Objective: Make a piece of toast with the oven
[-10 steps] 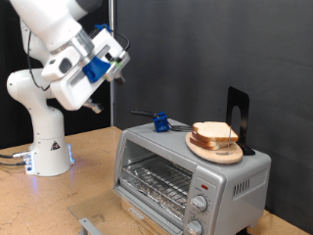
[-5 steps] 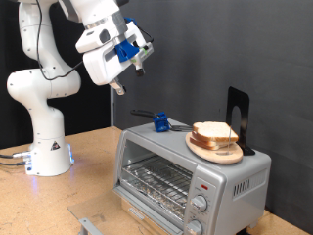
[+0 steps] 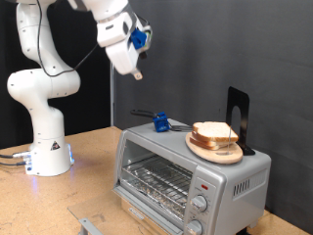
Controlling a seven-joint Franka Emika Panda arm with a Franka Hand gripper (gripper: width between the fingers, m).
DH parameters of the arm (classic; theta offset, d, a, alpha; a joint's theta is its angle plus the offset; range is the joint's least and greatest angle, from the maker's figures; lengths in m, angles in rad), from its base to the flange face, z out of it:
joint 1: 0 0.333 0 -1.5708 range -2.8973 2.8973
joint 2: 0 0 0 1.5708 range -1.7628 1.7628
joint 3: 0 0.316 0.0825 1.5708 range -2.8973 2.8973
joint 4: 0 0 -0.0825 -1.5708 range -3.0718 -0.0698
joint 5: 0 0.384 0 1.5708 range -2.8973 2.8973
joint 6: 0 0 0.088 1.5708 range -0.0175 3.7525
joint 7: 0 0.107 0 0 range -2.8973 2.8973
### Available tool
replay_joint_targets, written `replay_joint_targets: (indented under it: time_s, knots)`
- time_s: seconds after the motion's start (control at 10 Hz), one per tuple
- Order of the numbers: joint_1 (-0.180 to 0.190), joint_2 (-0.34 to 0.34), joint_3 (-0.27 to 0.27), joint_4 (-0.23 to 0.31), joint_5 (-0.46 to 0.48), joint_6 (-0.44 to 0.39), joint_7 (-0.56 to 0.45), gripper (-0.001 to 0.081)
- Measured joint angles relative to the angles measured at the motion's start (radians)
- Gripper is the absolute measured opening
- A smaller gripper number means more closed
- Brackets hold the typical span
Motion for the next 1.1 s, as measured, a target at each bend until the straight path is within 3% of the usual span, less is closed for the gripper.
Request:
replay_joint_targets:
  time_s: [0.3,0.5,0.9,1.1]
  knots:
    - [0.001,-0.118,0.095,-0.057,-0.103,0.053,0.052,0.0808]
    - [0.0,-0.166,0.138,-0.083,-0.124,0.085,0.08,0.0808]
    - [-0.006,-0.195,0.163,-0.112,-0.13,0.151,0.119,0.0808]
    - [-0.004,-0.184,0.163,-0.121,-0.133,0.153,0.049,0.0808]
